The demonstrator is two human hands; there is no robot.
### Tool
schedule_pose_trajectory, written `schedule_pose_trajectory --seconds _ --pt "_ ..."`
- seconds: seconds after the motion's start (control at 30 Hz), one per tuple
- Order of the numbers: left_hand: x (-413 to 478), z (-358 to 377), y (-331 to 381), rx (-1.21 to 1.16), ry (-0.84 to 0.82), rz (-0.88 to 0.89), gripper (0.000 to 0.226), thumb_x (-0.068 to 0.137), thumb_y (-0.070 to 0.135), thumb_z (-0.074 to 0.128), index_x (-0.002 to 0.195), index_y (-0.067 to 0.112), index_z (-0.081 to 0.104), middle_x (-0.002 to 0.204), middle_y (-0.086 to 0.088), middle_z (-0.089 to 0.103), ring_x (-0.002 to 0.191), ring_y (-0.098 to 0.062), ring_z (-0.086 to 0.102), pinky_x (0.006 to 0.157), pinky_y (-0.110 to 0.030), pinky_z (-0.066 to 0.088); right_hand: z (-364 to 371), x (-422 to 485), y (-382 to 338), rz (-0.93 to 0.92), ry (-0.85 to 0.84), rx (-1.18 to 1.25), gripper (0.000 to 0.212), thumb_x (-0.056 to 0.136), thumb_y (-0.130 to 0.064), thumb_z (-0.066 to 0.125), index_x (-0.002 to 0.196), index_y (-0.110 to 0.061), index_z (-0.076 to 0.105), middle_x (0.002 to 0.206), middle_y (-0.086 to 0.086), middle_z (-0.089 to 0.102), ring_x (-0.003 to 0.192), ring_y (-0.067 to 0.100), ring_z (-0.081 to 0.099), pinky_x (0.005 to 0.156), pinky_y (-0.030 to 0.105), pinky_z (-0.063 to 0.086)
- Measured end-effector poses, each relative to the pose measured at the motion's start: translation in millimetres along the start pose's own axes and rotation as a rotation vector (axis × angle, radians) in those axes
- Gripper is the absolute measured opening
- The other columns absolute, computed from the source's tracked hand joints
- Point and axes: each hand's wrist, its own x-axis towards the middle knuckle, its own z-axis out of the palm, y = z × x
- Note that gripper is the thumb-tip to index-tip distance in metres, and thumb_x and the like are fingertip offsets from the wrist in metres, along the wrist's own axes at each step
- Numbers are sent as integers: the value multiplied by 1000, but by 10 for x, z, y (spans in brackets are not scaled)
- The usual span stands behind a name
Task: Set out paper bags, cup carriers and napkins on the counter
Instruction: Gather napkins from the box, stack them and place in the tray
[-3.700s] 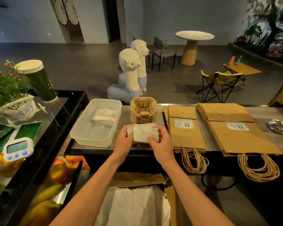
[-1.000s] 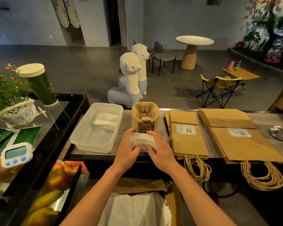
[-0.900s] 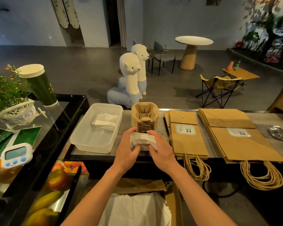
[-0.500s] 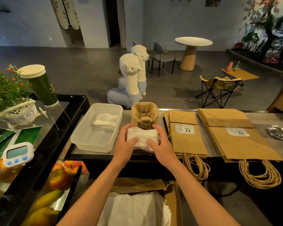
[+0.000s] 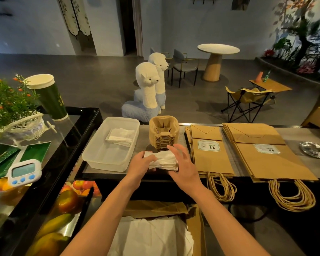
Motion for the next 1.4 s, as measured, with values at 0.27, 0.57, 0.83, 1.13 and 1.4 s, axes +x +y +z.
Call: schedule_pose_trajectory --seconds 0.27,0.57,0.83,1.13,1.4 --pt "-127 16 -11 325 44 287 59 98 60 51 144 23 47 132 4 56 118 -15 56 102 -41 52 -94 96 -22 141 -92 161 33 93 -30 71 124 -30 60 111 -15 63 97 6 58 81 25 48" --pt "-176 23 -67 78 -12 304 30 104 38 54 133 32 47 130 4 57 106 -6 60 72 -15 55 -113 150 4 254 -189 217 44 90 -33 74 128 -35 53 110 -15 63 98 5 61 83 30 56" --pt "-157 -40 -122 184 -149 409 56 86 18 81 124 40 46 123 15 55 111 -9 61 84 -25 59 -136 164 8 277 -146 316 41 93 -33 72 128 -34 51 111 -16 62 98 6 60 75 21 50" --pt "-195 37 -114 157 -144 424 63 91 14 74 139 29 35 125 18 48 113 -9 57 88 -25 58 -102 160 -33 137 -133 149 48 97 -38 63 140 -34 41 127 -16 49 102 6 53 85 23 47" --pt "-120 -14 -139 268 -73 472 58 90 2 66 134 30 43 125 14 52 113 -10 58 91 -25 57 -125 154 -21 146 -171 59 52 101 -37 57 149 -32 37 139 -13 48 112 8 52 90 26 44"
